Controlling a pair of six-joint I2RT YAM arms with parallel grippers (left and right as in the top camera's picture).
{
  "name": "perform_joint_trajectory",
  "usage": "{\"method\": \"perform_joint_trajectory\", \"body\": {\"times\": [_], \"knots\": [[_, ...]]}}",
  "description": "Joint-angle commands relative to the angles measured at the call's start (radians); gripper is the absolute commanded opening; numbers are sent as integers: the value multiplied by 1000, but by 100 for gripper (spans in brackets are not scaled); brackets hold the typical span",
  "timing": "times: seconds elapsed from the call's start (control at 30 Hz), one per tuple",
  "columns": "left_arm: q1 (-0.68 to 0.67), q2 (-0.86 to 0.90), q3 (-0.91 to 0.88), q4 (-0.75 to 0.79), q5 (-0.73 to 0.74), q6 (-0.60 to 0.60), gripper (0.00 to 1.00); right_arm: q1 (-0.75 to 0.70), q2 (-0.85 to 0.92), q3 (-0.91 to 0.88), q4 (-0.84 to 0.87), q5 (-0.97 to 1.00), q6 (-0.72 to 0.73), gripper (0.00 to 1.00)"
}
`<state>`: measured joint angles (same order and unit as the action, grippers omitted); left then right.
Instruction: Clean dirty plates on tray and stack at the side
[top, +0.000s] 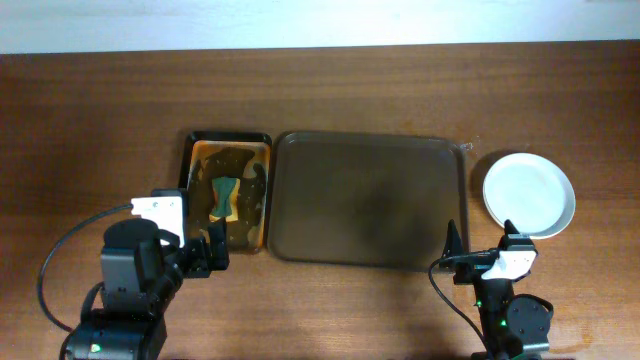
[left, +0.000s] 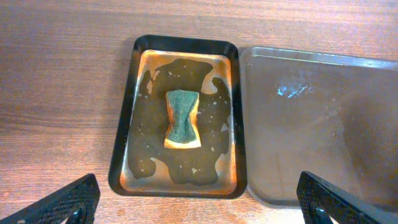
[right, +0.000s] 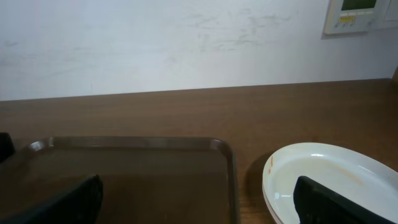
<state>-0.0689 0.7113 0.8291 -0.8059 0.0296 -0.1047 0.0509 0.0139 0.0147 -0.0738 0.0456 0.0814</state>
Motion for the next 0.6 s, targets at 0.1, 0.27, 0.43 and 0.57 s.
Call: {"method": "perform_joint_trajectory", "body": {"times": [0.1, 0.27, 0.43, 0.57], "knots": [[6, -4, -8, 2, 0, 16, 100, -6, -10, -9, 0, 18, 1, 98], [6, -66, -20, -14, -33, 28, 100, -6, -10, -9, 0, 18, 1, 98], [6, -320, -278, 154, -43, 26, 100, -6, -10, -9, 0, 18, 1, 98], [6, -557, -542, 420, -41, 23, 100, -6, -10, -9, 0, 18, 1, 98]]}}
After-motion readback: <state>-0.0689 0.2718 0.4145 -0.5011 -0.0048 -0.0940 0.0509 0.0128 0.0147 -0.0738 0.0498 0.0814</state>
